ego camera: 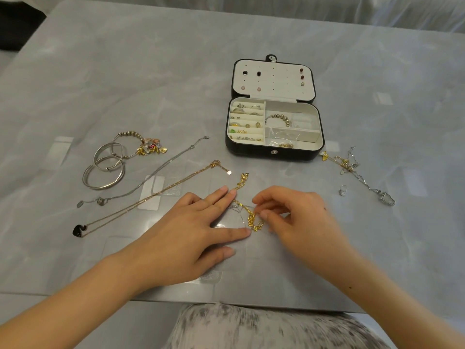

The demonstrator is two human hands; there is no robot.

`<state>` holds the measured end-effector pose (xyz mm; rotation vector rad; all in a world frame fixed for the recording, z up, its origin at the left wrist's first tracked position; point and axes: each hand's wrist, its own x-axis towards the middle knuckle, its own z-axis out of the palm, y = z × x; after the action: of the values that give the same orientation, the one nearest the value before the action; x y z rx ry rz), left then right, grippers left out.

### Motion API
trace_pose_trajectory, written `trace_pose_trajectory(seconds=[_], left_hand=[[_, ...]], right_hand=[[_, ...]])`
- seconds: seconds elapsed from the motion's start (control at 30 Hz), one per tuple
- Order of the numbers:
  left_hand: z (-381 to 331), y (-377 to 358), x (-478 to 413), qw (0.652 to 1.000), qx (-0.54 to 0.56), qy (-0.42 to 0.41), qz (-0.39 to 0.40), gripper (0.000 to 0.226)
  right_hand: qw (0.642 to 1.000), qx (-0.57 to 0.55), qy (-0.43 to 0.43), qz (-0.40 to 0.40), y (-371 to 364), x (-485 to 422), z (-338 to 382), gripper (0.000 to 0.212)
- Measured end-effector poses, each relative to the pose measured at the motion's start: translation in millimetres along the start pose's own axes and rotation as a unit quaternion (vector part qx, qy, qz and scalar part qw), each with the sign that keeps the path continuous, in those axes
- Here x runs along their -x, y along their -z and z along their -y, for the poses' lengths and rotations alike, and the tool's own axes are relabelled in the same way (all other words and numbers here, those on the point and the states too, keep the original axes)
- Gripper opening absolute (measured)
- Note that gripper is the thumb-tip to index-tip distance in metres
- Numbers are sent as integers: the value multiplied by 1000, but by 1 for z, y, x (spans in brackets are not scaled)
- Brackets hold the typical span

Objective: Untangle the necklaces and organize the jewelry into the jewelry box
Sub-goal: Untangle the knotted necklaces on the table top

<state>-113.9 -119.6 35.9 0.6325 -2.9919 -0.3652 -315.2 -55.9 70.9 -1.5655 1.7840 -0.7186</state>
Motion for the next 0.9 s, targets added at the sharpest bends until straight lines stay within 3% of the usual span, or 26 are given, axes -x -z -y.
trace_pose_trajectory(seconds=[0.13, 0.27, 0.43, 0.57, 0.7, 0.9], left_hand=[[0, 0, -1, 1000, 3, 0, 1, 37], [-1, 1, -1, 1000, 6, 0, 2, 37], [-3, 2, 0, 1000, 17, 3, -5, 36], [-4, 9, -2, 999, 32, 16, -32, 35], [-5, 12, -10, 999, -7, 20, -45, 37], [-2, 8, -20, 998, -44, 29, -28, 38]], right_hand=[[992, 115, 1, -45, 11, 6, -9, 16], [973, 231, 1, 4, 18, 16, -22, 14], [975, 221, -9, 19, 19, 17, -27, 12], [974, 223, 5, 25, 15, 19, -30, 26], [976, 218, 16, -7, 6, 17, -27, 9], [981, 193, 0, -23, 1, 18, -29, 11]])
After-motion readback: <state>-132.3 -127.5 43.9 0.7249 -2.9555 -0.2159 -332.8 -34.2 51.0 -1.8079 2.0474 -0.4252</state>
